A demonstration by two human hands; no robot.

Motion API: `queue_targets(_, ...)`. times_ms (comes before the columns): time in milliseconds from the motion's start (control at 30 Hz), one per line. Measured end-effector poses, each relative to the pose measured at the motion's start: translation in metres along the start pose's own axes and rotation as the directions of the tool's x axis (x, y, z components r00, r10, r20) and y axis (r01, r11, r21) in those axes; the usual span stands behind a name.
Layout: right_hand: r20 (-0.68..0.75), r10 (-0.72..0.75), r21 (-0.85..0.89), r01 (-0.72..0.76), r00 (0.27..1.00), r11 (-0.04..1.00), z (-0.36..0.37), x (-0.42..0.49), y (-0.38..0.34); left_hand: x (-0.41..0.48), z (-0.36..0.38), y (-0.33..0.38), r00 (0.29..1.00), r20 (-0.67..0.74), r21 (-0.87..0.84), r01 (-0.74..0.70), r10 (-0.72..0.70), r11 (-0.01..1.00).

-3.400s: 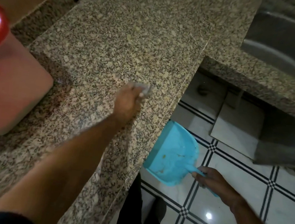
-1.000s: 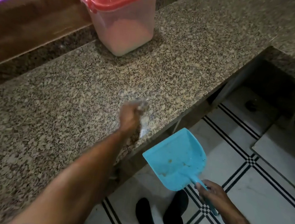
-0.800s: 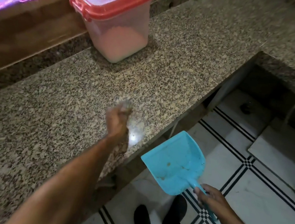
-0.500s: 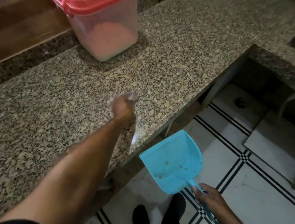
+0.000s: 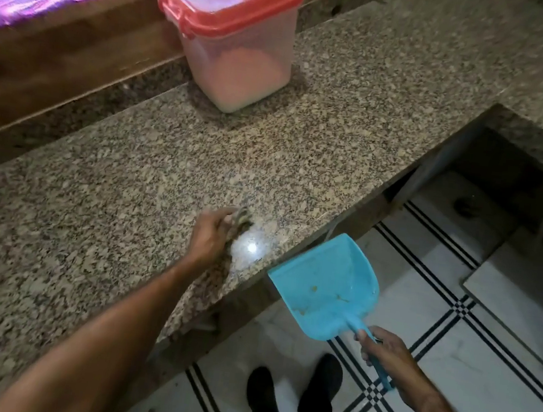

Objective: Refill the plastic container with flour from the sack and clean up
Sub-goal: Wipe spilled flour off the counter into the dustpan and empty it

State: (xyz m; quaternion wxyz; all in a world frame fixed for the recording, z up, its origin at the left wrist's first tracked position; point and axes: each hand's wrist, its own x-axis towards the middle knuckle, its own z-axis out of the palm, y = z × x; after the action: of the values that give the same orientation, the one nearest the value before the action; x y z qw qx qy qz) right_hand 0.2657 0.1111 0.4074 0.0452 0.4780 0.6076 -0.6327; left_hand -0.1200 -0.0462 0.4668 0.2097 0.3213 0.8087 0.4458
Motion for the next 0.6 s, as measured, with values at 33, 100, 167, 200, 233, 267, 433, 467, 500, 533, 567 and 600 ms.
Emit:
queue_targets(33, -0.001, -0.006, -0.016, 0.006, 1.000, 1.000, -0.003, 0.001, -0.003, -0.009, -0.008, -0.017, 0.990, -0.115, 0.046, 0.087, -0.082, 0.995)
queue_targets(100, 0.017, -0.005, -0.026, 0.006, 1.000, 1.000, -0.008, 0.004, -0.008, -0.030, -0.018, -0.048, 0.909, -0.312, 0.191, 0.343, -0.274, 0.920)
queue_targets(167, 0.043, -0.009, -0.052, 0.011, 0.999, 0.999, -0.012, 0.009, -0.013, -0.045, -0.014, -0.058, 0.861, -0.427, 0.385, 0.448, -0.275, 0.807)
queue_targets(200, 0.059, -0.013, -0.067, 0.017, 0.998, 0.998, -0.013, 0.012, -0.013, -0.046, -0.006, -0.058, 0.856, -0.451, 0.427, 0.455, -0.252, 0.781)
queue_targets(233, 0.076, -0.016, -0.079, 0.022, 0.997, 0.997, -0.015, 0.014, -0.013, -0.045, 0.006, -0.052, 0.851, -0.466, 0.417, 0.452, -0.241, 0.789)
queue_targets(267, 0.088, -0.016, -0.089, 0.024, 0.996, 0.996, -0.017, 0.016, -0.013, -0.042, 0.019, -0.038, 0.851, -0.471, 0.393, 0.439, -0.233, 0.808)
queue_targets(433, 0.168, -0.008, -0.149, 0.033, 0.986, 0.988, -0.035, 0.035, -0.008, -0.001, 0.098, 0.010, 0.940, -0.319, 0.345, 0.232, -0.119, 0.910)
queue_targets(467, 0.190, -0.003, -0.151, 0.033, 0.982, 0.988, -0.040, 0.039, -0.008, 0.004, 0.103, 0.017, 0.949, -0.291, 0.314, 0.214, -0.120, 0.925)
queue_targets(500, 0.204, -0.001, -0.155, 0.033, 0.979, 0.987, -0.046, 0.044, -0.008, 0.007, 0.103, 0.024, 0.939, -0.313, 0.240, 0.221, -0.140, 0.945)
queue_targets(533, 0.212, -0.002, -0.166, 0.038, 0.977, 0.985, -0.052, 0.048, -0.011, 0.005, 0.096, 0.027, 0.906, -0.381, 0.188, 0.272, -0.185, 0.944)
queue_targets(567, 0.223, -0.005, -0.179, 0.046, 0.975, 0.983, -0.058, 0.051, -0.014, -0.001, 0.086, 0.024, 0.848, -0.476, 0.163, 0.346, -0.233, 0.924)
queue_targets(600, 0.244, -0.005, -0.189, 0.053, 0.970, 0.981, -0.064, 0.055, -0.017, -0.011, 0.073, 0.013, 0.767, -0.573, 0.178, 0.462, -0.290, 0.869)
